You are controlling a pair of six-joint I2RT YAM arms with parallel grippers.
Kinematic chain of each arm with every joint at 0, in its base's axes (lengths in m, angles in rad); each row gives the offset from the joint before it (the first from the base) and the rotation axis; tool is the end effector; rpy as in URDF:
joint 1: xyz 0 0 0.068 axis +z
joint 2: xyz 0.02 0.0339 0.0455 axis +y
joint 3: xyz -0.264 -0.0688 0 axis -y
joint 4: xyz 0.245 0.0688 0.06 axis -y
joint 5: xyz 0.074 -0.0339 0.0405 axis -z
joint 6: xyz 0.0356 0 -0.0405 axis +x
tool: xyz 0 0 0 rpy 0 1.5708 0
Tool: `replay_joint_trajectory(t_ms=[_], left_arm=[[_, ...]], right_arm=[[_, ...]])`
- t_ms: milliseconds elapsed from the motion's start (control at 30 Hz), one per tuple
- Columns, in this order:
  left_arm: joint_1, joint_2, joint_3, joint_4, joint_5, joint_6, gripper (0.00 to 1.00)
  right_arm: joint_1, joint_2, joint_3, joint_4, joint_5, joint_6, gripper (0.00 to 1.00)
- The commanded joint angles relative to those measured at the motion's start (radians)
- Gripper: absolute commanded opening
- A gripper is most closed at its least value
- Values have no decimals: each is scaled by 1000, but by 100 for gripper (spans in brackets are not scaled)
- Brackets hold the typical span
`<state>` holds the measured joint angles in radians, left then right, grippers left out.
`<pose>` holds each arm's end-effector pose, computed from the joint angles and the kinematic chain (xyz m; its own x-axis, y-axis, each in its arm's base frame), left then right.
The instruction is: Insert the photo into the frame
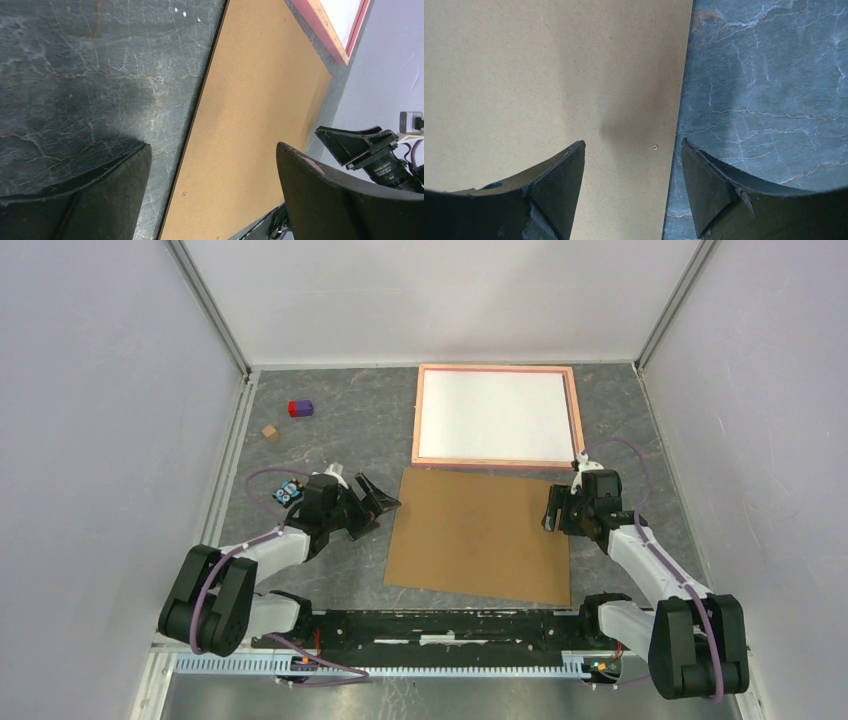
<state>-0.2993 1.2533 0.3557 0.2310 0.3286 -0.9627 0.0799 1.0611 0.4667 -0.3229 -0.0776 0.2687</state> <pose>0.2086 -0.0764 0.1436 -0.7655 -0.5768 -0.2852 -0.1870 0.6236 -0.7590 0.1935 0.0183 0.1695 -0.7966 0.2017 -0.5698 0.0881 0.9713 0.2207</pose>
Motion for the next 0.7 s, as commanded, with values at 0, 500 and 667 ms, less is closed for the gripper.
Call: replay_joint_trajectory(t_ms=[0, 500, 667], left_arm=[[-14, 50, 13, 66, 66, 48, 100], [-43, 140, 55, 55, 238, -53, 100], [-41, 58, 60, 59, 341, -64, 96]], right_arm=[[-5, 27, -7, 2, 15, -14, 75], [-6, 85, -97, 105, -142, -2, 73], [-5, 88, -111, 126, -197, 4, 73]])
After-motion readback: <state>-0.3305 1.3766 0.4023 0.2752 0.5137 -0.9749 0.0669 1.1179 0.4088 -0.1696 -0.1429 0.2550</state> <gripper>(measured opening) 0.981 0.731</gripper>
